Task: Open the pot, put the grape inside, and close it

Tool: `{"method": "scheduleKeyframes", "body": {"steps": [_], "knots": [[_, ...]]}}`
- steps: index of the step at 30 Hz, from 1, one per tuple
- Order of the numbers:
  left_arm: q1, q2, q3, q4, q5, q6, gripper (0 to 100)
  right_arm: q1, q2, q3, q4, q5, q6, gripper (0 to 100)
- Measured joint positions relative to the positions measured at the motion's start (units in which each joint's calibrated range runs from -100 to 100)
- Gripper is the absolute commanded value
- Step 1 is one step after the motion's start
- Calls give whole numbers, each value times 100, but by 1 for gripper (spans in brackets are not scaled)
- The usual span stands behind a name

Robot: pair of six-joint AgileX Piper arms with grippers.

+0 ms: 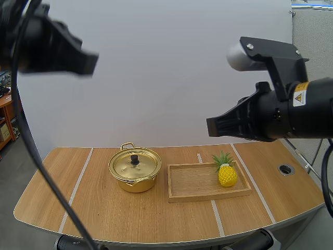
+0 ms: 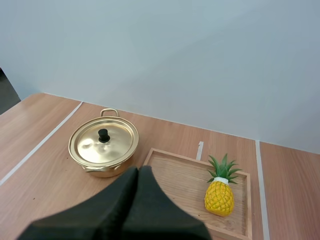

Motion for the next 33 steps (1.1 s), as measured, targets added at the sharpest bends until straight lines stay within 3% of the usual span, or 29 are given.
{"method": "scheduleKeyframes", "body": {"steps": [8, 12, 21, 24, 28, 33], "knots": [[0, -1513, 1773, -235, 21, -158, 0, -148, -583, 0, 41, 0, 0, 0], [0, -2531, 2933, -260, -710, -293, 0, -245, -695, 142, 41, 0, 0, 0], [58, -3043, 3508, -281, -1435, -355, 0, -587, -1044, 910, 143, -8, 0, 0], [138, -3271, 3717, -281, -1558, -437, 0, -677, -1234, 1102, 201, -88, 0, 0], [221, -3553, 4459, -209, -1825, -560, 0, -850, -1979, 1497, 269, -756, 0, 0], [221, -3553, 4854, -88, -2287, -769, 0, -953, -2035, 1668, 279, -1337, 0, 0]]}}
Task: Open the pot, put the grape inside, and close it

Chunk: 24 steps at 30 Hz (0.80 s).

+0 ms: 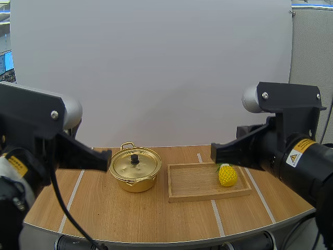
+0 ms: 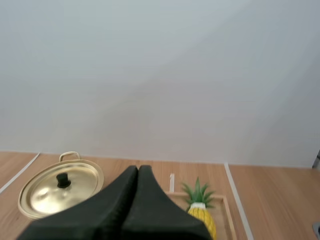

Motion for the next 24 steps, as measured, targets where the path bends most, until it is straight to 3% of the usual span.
{"method": "scheduleKeyframes", "body": {"steps": [5, 8, 9, 11, 12, 14, 18, 24], "knots": [[0, 0, 325, 25, -1066, -57, 0, -25, 0, 532, -70, -1738, 0, 0], [0, -10, 1549, 134, -3269, -67, 0, -25, 0, 747, -114, -2357, 0, 0], [0, -10, 1729, 134, -3546, -67, 0, -25, 0, 1159, -238, -3383, 0, 0], [0, -10, 2674, 156, -4571, -67, 0, -25, 0, 1594, -324, -4289, 0, 0], [0, -10, 2769, 156, -4761, -67, 0, -25, 0, 2288, -367, -5181, -29, 0], [0, -10, 3193, 166, -5402, -67, 0, -25, 0, 2900, -406, -5908, -29, 0], [0, -10, 4114, 175, -6711, -67, 0, -25, 0, 3862, -433, -6628, -29, 0], [0, -10, 4730, 154, -6933, -229, 0, -25, 0, 4648, -445, -7178, -29, 0]]}}
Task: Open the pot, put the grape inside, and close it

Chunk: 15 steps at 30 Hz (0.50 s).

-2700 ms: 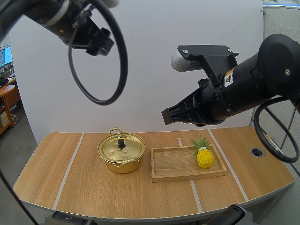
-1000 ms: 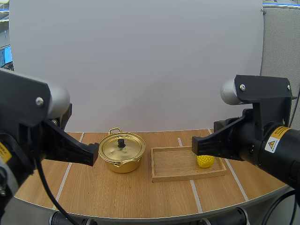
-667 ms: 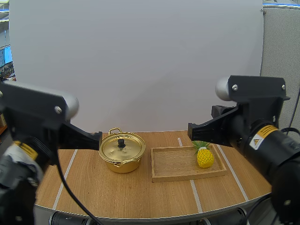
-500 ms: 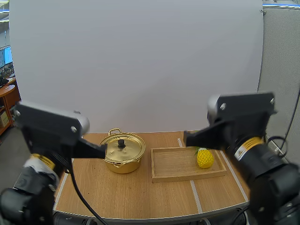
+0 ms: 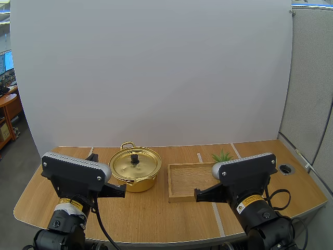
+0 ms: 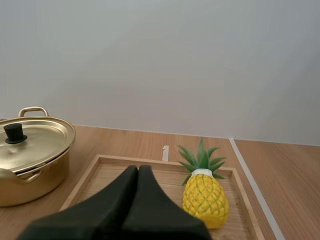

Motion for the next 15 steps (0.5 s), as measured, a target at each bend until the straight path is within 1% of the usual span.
{"method": "scheduleKeyframes", "body": {"steps": [5, 7, 9, 12, 15], "knots": [[0, 0, 0, -13, 478, -217, 0, 0, 0, -1, 0, 260, 0, 0], [0, 0, 0, -13, 943, -335, 0, 0, 0, -1, 0, 448, 0, 0], [0, 0, 0, -13, 1668, -417, 0, 0, 0, -1, 0, 1085, 0, 0], [0, 0, 17, -13, 2030, -425, 0, 0, 0, -1, 0, 1530, 0, 0], [0, 0, 25, -13, 2243, -444, 0, 0, 0, 16, 0, 1634, 0, 0]]}}
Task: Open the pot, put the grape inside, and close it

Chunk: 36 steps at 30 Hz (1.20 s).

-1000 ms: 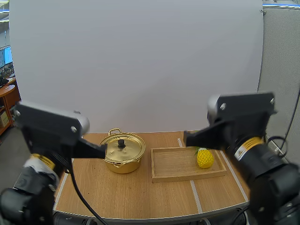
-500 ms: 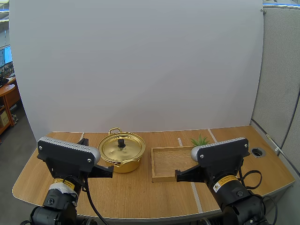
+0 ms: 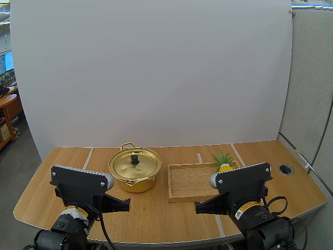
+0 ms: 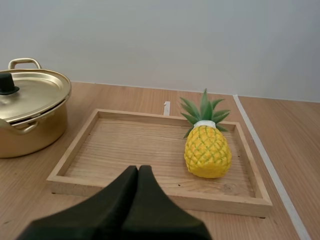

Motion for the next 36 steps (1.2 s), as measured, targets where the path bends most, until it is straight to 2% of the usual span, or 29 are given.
{"method": "scheduleKeyframes", "body": {"steps": [12, 36], "knots": [[0, 0, -8, 0, 66, -234, 0, 0, 0, 0, 0, 18, 0, 0], [0, 0, -8, 0, 66, -234, 0, 0, 0, 0, 0, 18, 0, 0]]}}
